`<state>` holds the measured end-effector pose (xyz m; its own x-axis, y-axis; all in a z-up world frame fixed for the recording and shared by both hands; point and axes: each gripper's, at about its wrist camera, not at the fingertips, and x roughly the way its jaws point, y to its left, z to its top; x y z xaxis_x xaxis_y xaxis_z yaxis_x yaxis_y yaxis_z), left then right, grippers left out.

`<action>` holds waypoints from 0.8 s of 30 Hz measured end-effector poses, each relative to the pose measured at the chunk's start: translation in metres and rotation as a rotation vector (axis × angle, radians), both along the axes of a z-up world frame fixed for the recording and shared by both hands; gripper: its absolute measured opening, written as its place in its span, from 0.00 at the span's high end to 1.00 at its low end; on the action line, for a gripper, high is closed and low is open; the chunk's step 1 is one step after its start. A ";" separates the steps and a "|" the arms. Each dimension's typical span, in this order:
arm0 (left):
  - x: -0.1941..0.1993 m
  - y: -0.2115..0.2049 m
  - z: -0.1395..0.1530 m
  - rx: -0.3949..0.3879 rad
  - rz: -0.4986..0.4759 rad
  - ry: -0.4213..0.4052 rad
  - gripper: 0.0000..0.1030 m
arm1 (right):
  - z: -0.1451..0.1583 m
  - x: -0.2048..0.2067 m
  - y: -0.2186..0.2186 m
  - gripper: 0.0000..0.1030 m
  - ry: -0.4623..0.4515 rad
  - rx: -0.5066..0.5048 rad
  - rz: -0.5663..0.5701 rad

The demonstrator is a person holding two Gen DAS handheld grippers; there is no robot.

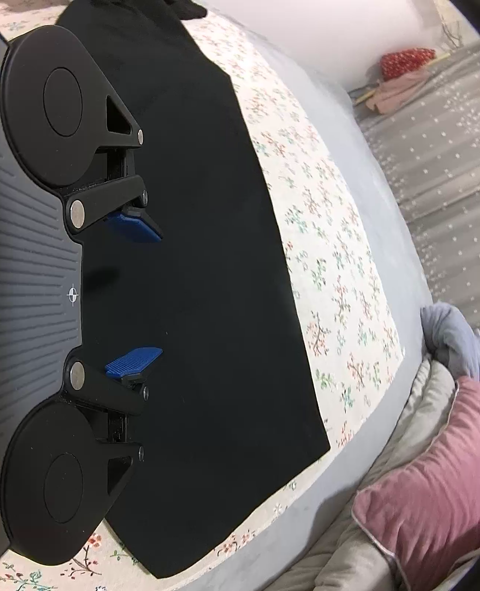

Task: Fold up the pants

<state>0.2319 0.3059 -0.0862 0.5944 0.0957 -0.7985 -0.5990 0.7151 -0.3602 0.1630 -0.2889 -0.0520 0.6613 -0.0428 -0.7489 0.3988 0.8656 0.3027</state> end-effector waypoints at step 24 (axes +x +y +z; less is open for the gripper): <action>-0.040 0.028 0.020 0.023 0.188 -0.106 0.75 | -0.013 0.013 0.004 0.39 0.035 0.001 0.004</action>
